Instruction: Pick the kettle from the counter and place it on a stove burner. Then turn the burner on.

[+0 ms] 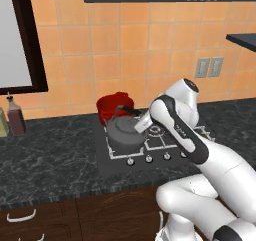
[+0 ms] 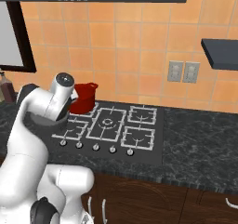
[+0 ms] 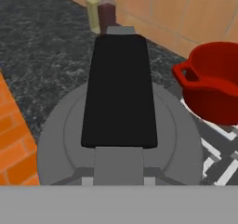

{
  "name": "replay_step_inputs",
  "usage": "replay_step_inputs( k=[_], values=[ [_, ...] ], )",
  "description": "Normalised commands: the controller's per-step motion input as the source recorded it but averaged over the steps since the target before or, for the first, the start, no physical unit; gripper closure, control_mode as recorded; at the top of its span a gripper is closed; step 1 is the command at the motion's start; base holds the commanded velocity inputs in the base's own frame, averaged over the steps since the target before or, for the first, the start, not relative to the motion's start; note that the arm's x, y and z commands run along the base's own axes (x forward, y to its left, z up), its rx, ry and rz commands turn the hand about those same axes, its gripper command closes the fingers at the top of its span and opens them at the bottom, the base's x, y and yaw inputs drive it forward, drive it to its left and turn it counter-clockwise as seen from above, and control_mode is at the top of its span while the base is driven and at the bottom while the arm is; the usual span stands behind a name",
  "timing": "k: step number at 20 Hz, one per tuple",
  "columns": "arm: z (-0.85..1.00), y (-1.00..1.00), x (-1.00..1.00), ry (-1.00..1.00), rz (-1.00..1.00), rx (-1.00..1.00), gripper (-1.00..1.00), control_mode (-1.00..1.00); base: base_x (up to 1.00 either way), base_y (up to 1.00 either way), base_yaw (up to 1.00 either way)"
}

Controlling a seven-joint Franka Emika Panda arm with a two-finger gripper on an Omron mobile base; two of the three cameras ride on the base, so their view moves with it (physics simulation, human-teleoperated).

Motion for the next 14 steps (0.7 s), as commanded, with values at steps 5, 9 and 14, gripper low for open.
replay_step_inputs(
  k=[5, 9, 14],
  values=[
    [0.07, -1.0, 0.0, 0.08, -0.27, 0.0, 1.0, -1.0, 0.0, 0.0, 0.0],
    [0.0, -1.0, 0.0, 0.0, -0.29, -0.02, 1.0, -1.0, 0.0, 0.0, 0.0],
    [0.0, -0.93, 0.0, 0.0, -0.28, -0.02, 1.0, -1.0, 0.0, 0.0, 0.0]
  ],
)
